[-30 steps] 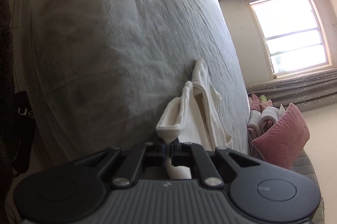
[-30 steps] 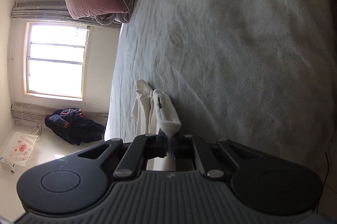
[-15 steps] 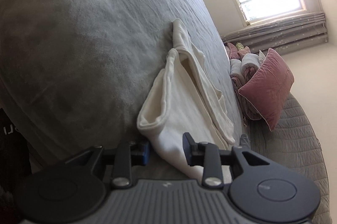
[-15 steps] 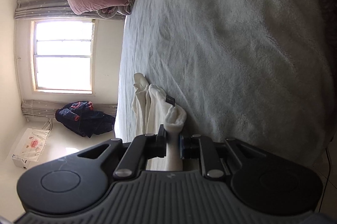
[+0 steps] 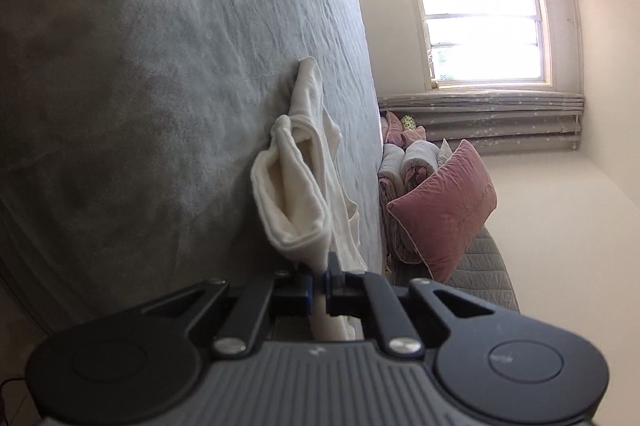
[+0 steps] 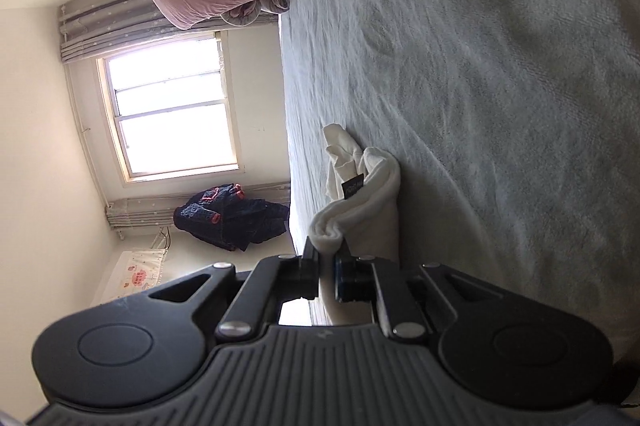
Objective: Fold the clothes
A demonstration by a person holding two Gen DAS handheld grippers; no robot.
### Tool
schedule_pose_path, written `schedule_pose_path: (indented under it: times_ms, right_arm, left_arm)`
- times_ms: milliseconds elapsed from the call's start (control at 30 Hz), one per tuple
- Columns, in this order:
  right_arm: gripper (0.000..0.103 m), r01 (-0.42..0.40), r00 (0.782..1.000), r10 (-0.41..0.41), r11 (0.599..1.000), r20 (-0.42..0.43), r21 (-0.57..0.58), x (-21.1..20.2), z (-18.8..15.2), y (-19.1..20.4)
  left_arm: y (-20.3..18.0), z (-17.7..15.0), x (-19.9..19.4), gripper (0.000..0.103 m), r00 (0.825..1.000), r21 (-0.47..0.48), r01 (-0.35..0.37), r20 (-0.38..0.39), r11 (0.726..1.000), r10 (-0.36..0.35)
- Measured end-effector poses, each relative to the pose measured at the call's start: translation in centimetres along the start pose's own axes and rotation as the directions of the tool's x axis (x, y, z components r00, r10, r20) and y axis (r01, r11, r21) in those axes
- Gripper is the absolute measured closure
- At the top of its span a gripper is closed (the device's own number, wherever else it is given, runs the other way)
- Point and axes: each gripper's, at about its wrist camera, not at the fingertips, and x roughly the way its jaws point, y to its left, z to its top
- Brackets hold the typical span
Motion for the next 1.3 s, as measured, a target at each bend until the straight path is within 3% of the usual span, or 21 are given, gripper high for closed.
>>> schedule_pose_path:
  times_ms: [200,500,800,1033,1133,1233,1267,1300]
  right_arm:
    - [0.092,-0.054,0.998,0.053,0.998,-0.014,-0.018,2.3,1.3,2.4]
    - [0.092,-0.081,0.997,0.080,0.994,-0.023,-0.076,7.2,3.9,4.4]
    - [0.092,-0.009,1.000,0.006,0.993,-0.027,-0.118,10.6,5.4,2.3]
    - [0.091,0.083,0.995,-0.090,0.987,-0.049,-0.137,12.2,5.9,-0.5]
    - [0.089,0.089,0.992,-0.099,0.988,-0.077,-0.127,11.9,6.1,-1.1]
    - [0.077,0.075,0.992,-0.093,0.979,-0.089,-0.190,11.1,6.4,0.1]
    - [0.059,0.068,0.994,-0.086,0.973,-0.072,-0.218,10.5,6.5,0.6]
    - [0.047,0.062,0.995,-0.078,0.967,-0.055,-0.246,10.0,6.5,1.0]
  left_arm:
    - [-2.9,1.2,1.7,0.098,0.997,-0.006,0.048,0.061,0.999,-0.047]
    - [-7.0,4.9,7.2,0.098,0.991,0.019,0.055,0.124,0.998,-0.057]
    - [-6.6,8.6,13.2,0.098,0.989,0.036,-0.057,0.142,0.998,0.051]
    - [-5.4,10.2,16.1,0.097,0.978,0.105,-0.177,0.131,0.979,0.163]
    - [-5.2,11.0,16.1,0.095,0.980,0.102,-0.180,0.109,0.978,0.169]
    - [-5.6,11.6,15.5,0.086,0.983,0.124,-0.161,0.105,0.979,0.148]
    - [-5.8,11.7,15.2,0.073,0.983,0.136,-0.155,0.118,0.978,0.139]
    - [-6.2,11.8,14.6,0.051,0.979,0.156,-0.158,0.157,0.975,0.134]
